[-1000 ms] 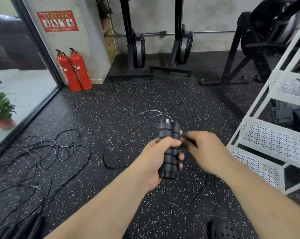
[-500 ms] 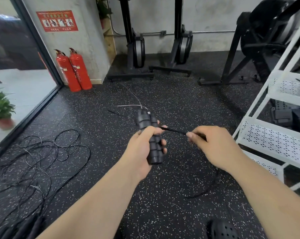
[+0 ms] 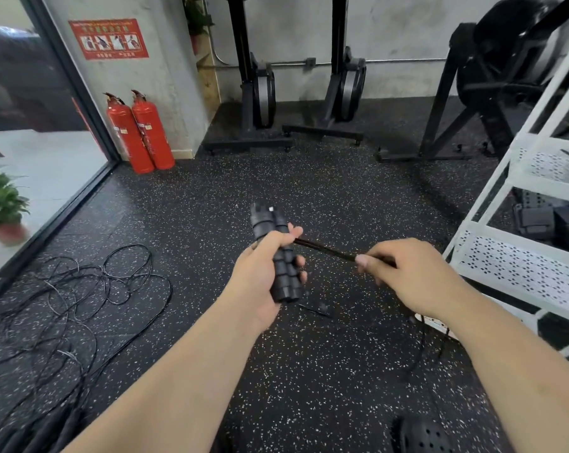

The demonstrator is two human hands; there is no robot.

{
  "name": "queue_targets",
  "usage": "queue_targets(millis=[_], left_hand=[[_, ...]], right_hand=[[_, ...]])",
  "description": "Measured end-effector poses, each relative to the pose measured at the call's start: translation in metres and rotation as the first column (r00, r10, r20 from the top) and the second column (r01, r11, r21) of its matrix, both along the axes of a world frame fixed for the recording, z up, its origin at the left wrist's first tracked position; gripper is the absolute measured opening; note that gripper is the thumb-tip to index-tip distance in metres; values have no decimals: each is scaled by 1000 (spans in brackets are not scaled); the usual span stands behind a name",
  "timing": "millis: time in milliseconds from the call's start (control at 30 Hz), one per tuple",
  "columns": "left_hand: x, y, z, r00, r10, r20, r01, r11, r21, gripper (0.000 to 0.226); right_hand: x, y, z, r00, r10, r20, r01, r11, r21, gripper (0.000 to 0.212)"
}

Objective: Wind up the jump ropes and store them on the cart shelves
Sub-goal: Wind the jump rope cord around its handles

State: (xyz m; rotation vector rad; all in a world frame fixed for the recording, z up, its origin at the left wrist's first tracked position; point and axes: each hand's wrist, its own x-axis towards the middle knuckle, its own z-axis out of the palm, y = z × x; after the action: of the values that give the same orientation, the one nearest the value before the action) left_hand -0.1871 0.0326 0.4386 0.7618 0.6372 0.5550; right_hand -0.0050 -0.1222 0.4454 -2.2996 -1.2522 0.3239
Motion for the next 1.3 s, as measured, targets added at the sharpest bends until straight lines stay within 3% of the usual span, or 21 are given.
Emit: queue_targets(millis=[133,267,567,633,800,867,1000,1133,1233,1300], left_hand=[[1,-13,-2,994,-102,-38,102,995,-9,31],[4,-39,-4,966,-257,-41,257,966,13,30],[0,4,3,997,39,60,-37,999,-33,35],[1,-1,1,998,42,41,-41,999,-32,29],[5,-33,-2,977,-214,-24,214,977,9,33],[7,-35,-1,973,-231,-21,232,972,27,31],[4,-11,2,995,-103,7,102,994,33,35],[-2,7,3,999,32,40,-30,999,-45,32],[-2,-9,-2,990,-142,0,142,989,-33,38],[0,-25,-6,961,-275,-39,275,961,4,38]], right_hand=[[-9,4,-2,1000,-21,0,21,995,99,29],[-23,11,-9,998,43,45,-46,995,83,20],[-5,2,4,998,31,-60,-28,998,54,24],[-9,4,3,999,3,-32,-1,999,54,25],[-21,14,-4,1000,8,16,-10,995,100,25],[-23,15,-6,999,31,16,-32,996,88,23],[-16,12,-2,995,57,-85,-52,997,58,14],[-14,7,-1,999,28,-25,-28,999,15,20],[-22,11,-5,1000,25,-8,-24,998,62,23],[-27,14,-10,997,65,40,-67,996,51,14]])
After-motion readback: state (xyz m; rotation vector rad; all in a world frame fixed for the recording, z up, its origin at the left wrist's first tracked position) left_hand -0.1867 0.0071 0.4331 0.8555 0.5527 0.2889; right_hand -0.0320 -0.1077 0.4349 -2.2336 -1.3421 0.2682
